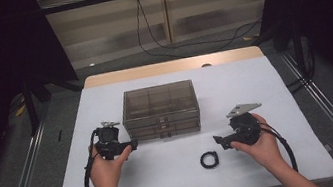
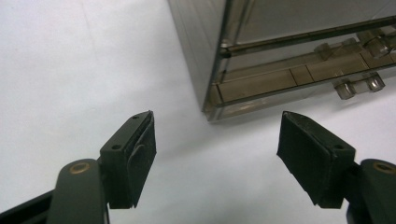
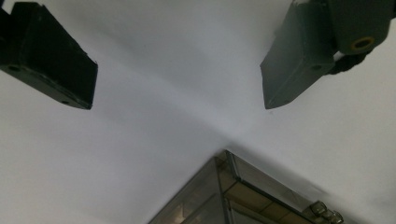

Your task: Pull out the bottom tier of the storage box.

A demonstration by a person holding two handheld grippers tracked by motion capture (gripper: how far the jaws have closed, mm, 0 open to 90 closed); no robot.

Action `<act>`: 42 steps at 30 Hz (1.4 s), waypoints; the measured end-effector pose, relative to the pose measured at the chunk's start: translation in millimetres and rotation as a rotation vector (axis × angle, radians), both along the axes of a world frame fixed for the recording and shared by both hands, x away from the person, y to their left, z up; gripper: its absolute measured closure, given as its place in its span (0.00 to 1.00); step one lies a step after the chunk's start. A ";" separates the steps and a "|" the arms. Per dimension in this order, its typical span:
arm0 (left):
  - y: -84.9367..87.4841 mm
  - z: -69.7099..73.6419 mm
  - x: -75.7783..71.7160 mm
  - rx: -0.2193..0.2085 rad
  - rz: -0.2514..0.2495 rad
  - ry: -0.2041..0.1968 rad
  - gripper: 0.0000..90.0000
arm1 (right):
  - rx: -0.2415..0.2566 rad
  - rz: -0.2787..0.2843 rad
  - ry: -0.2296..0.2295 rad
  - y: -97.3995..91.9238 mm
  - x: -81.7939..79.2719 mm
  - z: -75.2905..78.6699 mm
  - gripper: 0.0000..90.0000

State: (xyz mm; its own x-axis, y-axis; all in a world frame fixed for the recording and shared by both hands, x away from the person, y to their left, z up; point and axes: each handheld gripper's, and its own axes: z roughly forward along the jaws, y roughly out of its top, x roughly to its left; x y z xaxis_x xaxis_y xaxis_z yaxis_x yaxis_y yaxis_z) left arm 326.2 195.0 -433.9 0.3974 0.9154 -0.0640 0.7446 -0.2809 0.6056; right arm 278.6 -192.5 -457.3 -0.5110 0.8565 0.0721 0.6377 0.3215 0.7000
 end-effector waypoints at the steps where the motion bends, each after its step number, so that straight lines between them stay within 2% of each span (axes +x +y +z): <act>1: 2.0 -0.7 -0.2 -0.007 -0.005 -0.004 0.31 | 0.007 0.003 -0.006 2.6 1.4 0.3 0.12; 4: 4.1 -2.2 -1.6 -0.026 -0.036 -0.007 0.32 | 0.001 0.010 -0.013 10.5 4.9 2.9 0.14; 5: 5.4 -4.5 -0.5 -0.045 -0.054 0.004 0.33 | 0.007 0.012 -0.018 15.5 7.3 3.5 0.16; 6: 5.4 -4.5 -0.5 -0.045 -0.054 0.004 0.34 | 0.007 0.012 -0.018 15.5 7.3 3.5 0.16; 7: 7.1 -7.1 0.0 -0.059 -0.067 -0.007 0.34 | 0.016 0.018 -0.013 19.7 9.2 3.0 0.18; 9: 7.5 -9.4 0.6 -0.070 -0.078 -0.012 0.35 | 0.018 0.020 -0.005 22.1 9.7 2.7 0.19; 10: 8.7 -12.0 1.6 -0.070 -0.085 0.003 0.36 | 0.017 0.026 -0.006 24.1 10.1 2.3 0.21; 12: 9.8 -15.1 2.3 -0.071 -0.097 0.004 0.36 | 0.008 0.036 -0.010 27.9 10.5 1.6 0.26; 14: 8.7 -16.1 1.7 -0.067 -0.101 -0.003 0.38 | 0.010 0.037 -0.014 31.0 11.3 0.7 0.29; 17: 7.7 -15.4 1.4 -0.046 -0.114 -0.034 0.41 | 0.024 0.041 -0.016 32.6 13.7 -0.6 0.35; 19: 6.9 -16.3 2.1 -0.046 -0.132 -0.047 0.41 | 0.036 0.043 -0.011 34.1 14.8 -1.4 0.38; 20: 6.5 -16.7 2.6 -0.030 -0.148 -0.053 0.42 | 0.037 0.045 -0.016 34.9 15.5 -1.7 0.41; 24: 5.0 -18.8 4.3 -0.027 -0.181 -0.077 0.45 | 0.044 0.061 -0.023 39.0 17.6 -2.4 0.47; 26: 4.1 -18.4 4.4 -0.029 -0.181 -0.090 0.45 | 0.042 0.074 -0.028 41.0 18.4 -2.6 0.50; 29: 4.5 -19.4 5.6 -0.031 -0.201 -0.088 0.46 | 0.032 0.092 -0.035 45.3 20.1 -3.2 0.54; 32: 2.8 -20.6 5.3 -0.047 -0.195 -0.085 0.47 | 0.032 0.097 -0.032 47.0 20.6 -4.0 0.57; 35: 2.1 -21.4 5.9 -0.033 -0.213 -0.098 0.49 | 0.030 0.107 -0.027 48.6 21.3 -6.2 0.61; 38: -0.1 -24.3 5.8 -0.030 -0.216 -0.092 0.53 | 0.036 0.108 -0.025 48.7 22.0 -7.0 0.65; 39: -1.4 -26.4 5.9 -0.013 -0.227 -0.091 0.53 | 0.049 0.116 -0.026 48.8 22.6 -7.0 0.67; 42: 0.3 -27.7 6.7 -0.016 -0.224 -0.084 0.55 | 0.040 0.118 -0.020 49.5 22.7 -7.1 0.68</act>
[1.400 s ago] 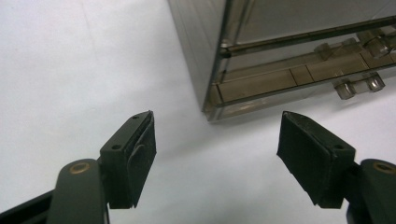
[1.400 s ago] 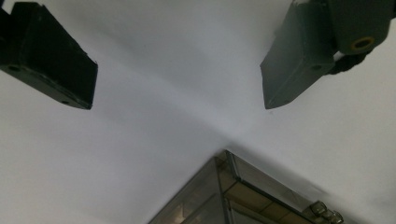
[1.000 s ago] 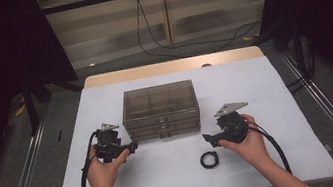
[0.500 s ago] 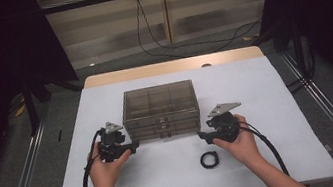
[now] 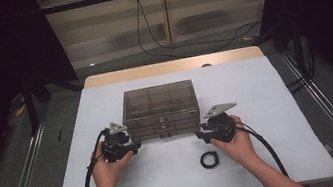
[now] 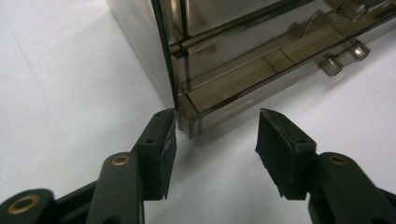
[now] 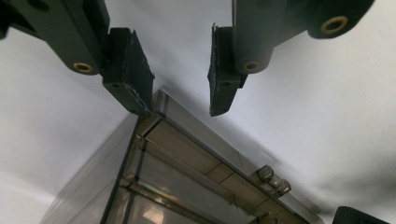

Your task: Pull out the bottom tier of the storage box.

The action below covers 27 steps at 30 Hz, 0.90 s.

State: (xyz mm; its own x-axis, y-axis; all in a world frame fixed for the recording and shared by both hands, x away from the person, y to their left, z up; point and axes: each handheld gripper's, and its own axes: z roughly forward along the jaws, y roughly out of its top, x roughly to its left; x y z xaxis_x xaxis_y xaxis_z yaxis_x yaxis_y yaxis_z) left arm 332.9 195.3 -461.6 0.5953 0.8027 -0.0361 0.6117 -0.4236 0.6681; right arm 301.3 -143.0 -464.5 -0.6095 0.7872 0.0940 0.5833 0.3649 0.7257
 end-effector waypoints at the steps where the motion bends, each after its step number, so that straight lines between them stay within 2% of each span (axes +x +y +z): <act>1: 1.1 0.1 -0.1 -0.001 -0.005 0.006 0.57 | 0.004 0.002 0.004 0.2 0.1 -0.2 0.68; 4: 1.0 0.0 -1.1 0.001 -0.004 0.001 0.58 | 0.015 0.001 0.001 -0.4 1.5 -0.9 0.70; 5: 1.1 0.3 -1.5 0.001 -0.012 0.009 0.63 | 0.010 -0.002 0.008 -0.8 1.6 -0.7 0.71; 6: 0.9 0.2 -1.8 -0.012 -0.021 0.006 0.63 | 0.010 -0.002 0.008 -0.8 1.6 -0.7 0.71; 7: -0.4 0.2 -2.6 -0.009 -0.018 0.002 0.61 | 0.004 -0.002 0.007 -1.0 1.5 -0.7 0.72; 14: 0.5 0.3 -3.1 -0.022 -0.018 0.016 0.66 | -0.001 0.003 0.014 -2.2 1.4 -0.2 0.76; 21: 1.1 1.8 -4.7 -0.021 -0.013 0.030 0.72 | 0.007 0.009 0.028 -0.2 0.3 -1.7 0.77; 27: 1.8 2.2 -5.9 -0.020 -0.017 0.041 0.73 | 0.009 0.012 0.033 -0.4 0.2 -1.4 0.78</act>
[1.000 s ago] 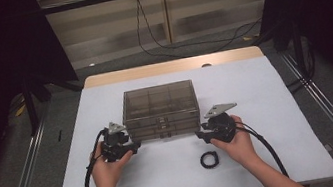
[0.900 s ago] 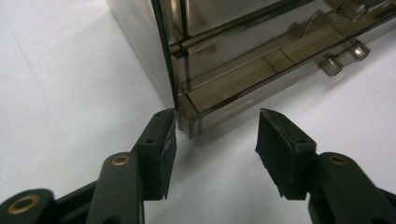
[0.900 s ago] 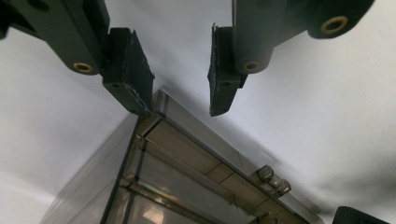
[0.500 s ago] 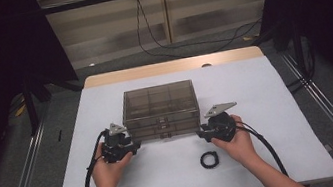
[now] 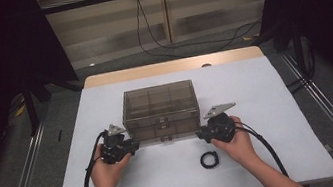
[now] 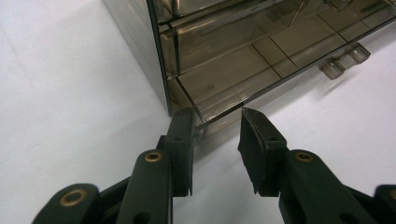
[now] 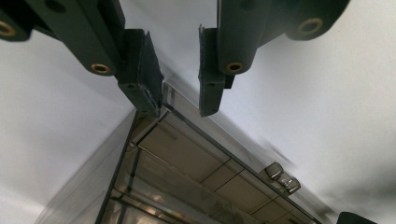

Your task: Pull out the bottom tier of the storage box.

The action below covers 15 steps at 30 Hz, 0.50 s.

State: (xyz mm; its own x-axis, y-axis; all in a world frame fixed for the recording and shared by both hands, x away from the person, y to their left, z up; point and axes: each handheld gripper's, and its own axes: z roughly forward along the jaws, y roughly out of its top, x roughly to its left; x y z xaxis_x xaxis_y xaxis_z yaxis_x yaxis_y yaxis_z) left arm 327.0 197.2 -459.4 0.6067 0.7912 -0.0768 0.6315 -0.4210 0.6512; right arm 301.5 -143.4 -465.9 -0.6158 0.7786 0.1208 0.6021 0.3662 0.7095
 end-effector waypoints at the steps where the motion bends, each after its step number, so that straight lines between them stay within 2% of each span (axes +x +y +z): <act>1: 0.2 0.1 -0.3 0.004 -0.003 0.003 0.73 | -0.001 0.002 -0.001 -0.1 0.0 -0.1 0.78; 6: 0.0 -0.3 -2.3 -0.017 0.014 0.014 0.73 | -0.004 0.010 -0.002 0.3 -0.4 0.0 0.79; 11: 0.4 0.2 -3.6 -0.007 0.011 0.017 0.73 | -0.009 0.013 -0.002 -0.3 -0.7 0.2 0.79; 15: 0.9 -0.1 -5.1 -0.021 0.019 0.025 0.73 | -0.004 0.021 0.000 -0.3 -1.4 0.2 0.79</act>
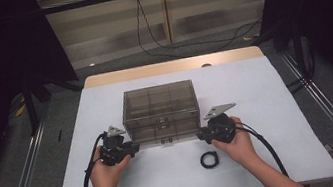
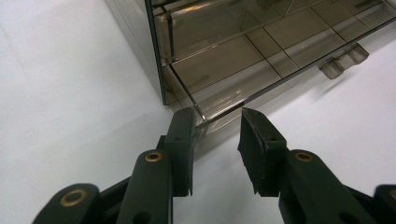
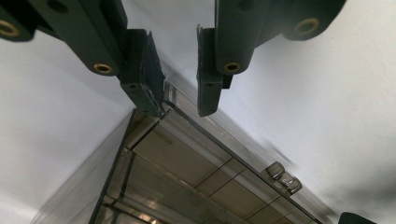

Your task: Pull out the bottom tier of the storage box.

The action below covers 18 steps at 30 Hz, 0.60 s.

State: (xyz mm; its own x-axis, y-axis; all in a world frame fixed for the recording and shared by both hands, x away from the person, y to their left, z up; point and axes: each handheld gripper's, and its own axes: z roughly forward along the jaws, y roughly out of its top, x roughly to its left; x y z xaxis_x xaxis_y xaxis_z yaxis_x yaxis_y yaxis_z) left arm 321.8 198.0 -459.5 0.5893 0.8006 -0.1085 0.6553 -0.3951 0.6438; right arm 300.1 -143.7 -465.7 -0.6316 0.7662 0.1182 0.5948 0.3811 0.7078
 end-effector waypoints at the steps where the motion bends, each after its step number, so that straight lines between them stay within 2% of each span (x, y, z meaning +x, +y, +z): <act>1: 0.0 0.0 0.0 0.000 0.000 0.000 0.73 | 0.000 0.000 0.000 0.0 0.0 0.0 0.79; 18: 0.9 0.8 -2.9 0.002 -0.002 0.012 0.73 | -0.006 0.003 0.013 -0.6 -5.0 -0.6 0.80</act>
State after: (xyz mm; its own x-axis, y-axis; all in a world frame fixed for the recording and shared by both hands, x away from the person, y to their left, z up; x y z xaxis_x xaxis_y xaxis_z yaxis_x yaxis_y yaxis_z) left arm 318.9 198.9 -458.7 0.5892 0.7999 -0.1143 0.6625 -0.3973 0.6350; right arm 295.1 -144.3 -466.4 -0.6322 0.7652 0.1216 0.6026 0.3870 0.6979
